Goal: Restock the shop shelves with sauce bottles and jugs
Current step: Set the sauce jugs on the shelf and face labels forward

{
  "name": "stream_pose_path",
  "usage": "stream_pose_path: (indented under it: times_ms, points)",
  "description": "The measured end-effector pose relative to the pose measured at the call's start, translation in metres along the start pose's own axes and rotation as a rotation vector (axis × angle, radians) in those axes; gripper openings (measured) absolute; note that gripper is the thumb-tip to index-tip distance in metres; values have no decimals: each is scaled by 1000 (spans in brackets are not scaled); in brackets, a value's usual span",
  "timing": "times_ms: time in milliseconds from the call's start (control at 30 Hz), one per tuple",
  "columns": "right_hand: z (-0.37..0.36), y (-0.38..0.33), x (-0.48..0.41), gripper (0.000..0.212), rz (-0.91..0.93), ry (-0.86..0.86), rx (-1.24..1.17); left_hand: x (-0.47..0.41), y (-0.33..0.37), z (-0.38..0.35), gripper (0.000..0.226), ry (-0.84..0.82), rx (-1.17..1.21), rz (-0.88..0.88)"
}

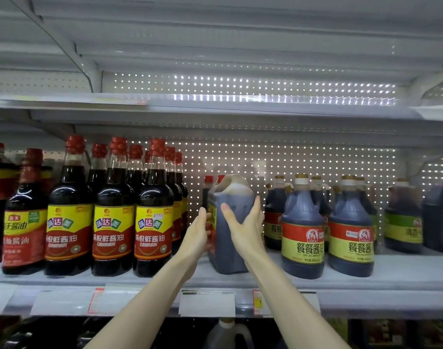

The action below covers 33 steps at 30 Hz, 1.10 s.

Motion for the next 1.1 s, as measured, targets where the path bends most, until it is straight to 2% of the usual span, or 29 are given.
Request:
stream_pose_path:
  times_ms: [200, 367, 467, 600, 700, 767, 833, 933, 1100]
  points:
    - [-4, 1, -5, 117, -9, 45, 127, -1, -9, 5, 50, 44, 73, 2]
    - [8, -1, -10, 114, 36, 74, 204, -7, -12, 16, 57, 66, 20, 0]
    - [15, 5, -13, 113, 42, 56, 131, -9, -14, 18, 57, 72, -14, -2]
    - [26, 14, -19, 92, 16, -20, -108, -13, -15, 17, 52, 66, -71, -17]
    - [28, 18, -22, 87, -7, -84, -212, -20, -11, 13, 59, 61, -80, -26]
    - [28, 21, -23, 80, -18, -99, -237, -26, -8, 9, 69, 46, -81, -12]
    - [29, 22, -24, 82, -26, -97, -245, -34, -8, 6, 74, 34, -105, -2]
    - [29, 23, -26, 84, -23, -108, -250, -44, -9, 2, 70, 2, -141, 6]
    - [28, 26, -27, 69, -29, -140, -249, -52, -12, 3, 63, -24, -158, 36]
Point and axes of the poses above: each hand's wrist, its own x-axis away from the middle knuckle, its own z-axis out of the back of the hand, y = z × x, the point moved 7 cm from there along -x, towards the middle knuckle, and after that the axes turned 7 degrees about -x, right-handed, at the moved point
